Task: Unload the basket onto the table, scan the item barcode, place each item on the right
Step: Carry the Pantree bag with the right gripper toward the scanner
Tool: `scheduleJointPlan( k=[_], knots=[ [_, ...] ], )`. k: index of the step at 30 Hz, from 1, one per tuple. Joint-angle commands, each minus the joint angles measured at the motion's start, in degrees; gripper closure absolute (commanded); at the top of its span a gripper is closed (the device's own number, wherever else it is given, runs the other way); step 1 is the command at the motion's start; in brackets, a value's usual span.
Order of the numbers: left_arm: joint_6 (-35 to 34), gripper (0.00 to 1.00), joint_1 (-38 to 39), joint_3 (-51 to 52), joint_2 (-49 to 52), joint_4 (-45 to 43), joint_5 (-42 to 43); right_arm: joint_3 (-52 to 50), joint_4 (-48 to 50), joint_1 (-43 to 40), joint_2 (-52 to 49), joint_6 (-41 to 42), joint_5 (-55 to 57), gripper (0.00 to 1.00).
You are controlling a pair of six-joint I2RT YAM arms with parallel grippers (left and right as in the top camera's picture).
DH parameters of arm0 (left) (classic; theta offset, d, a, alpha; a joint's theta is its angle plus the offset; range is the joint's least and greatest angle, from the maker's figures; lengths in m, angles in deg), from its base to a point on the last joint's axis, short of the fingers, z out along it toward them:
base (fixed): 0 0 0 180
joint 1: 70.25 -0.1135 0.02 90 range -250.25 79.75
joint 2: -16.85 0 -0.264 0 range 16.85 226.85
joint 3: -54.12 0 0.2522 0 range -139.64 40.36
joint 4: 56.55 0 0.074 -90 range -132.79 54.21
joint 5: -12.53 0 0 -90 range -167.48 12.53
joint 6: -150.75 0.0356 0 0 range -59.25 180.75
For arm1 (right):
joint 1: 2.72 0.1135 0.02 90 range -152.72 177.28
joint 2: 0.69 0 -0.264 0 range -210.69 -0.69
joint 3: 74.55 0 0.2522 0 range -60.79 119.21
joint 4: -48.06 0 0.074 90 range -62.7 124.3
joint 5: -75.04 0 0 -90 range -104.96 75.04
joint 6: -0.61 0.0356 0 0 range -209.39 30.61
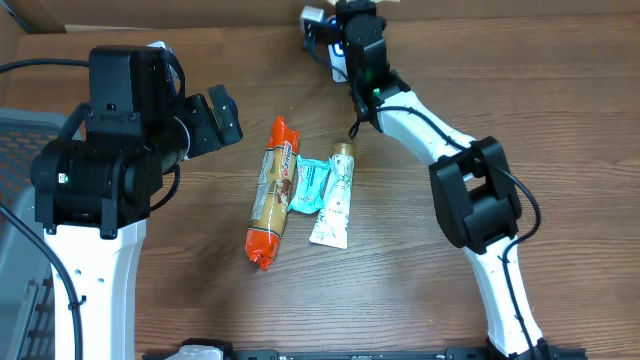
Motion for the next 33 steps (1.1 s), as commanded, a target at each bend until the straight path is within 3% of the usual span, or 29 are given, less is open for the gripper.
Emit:
scheduleJointPlan(
  k=[1,5,18,28,33],
  knots=[
    [-0.4,0.00,-0.2,-1.1,0.1,-0.1,-0.5,0.8,1.8,0.3,-1.7,-0.7,-5.1,0.96],
    [-0.4,0.00,-0.2,-1.1,0.1,-0.1,-0.5,0.8,7.1,0.4,-3.3,-0.7,-6.5,0.96],
    [-0.4,0.00,-0.2,-1.1,0.1,-0.1,-0.5,0.8,6.1,0.1,-4.0,-1.2,-9.2,0.96],
    [-0.4,0.00,-0.2,-1.1,0.1,-0.1,-0.5,0.8,6.9,0.1,-3.8,4.4,-10.5,0.96],
    [-0.4,0.00,-0.2,-1.1,0.1,-0.1,-0.5,0.8,7.5,0.1,-0.5,13.6,-11.8,0.96]
  ],
)
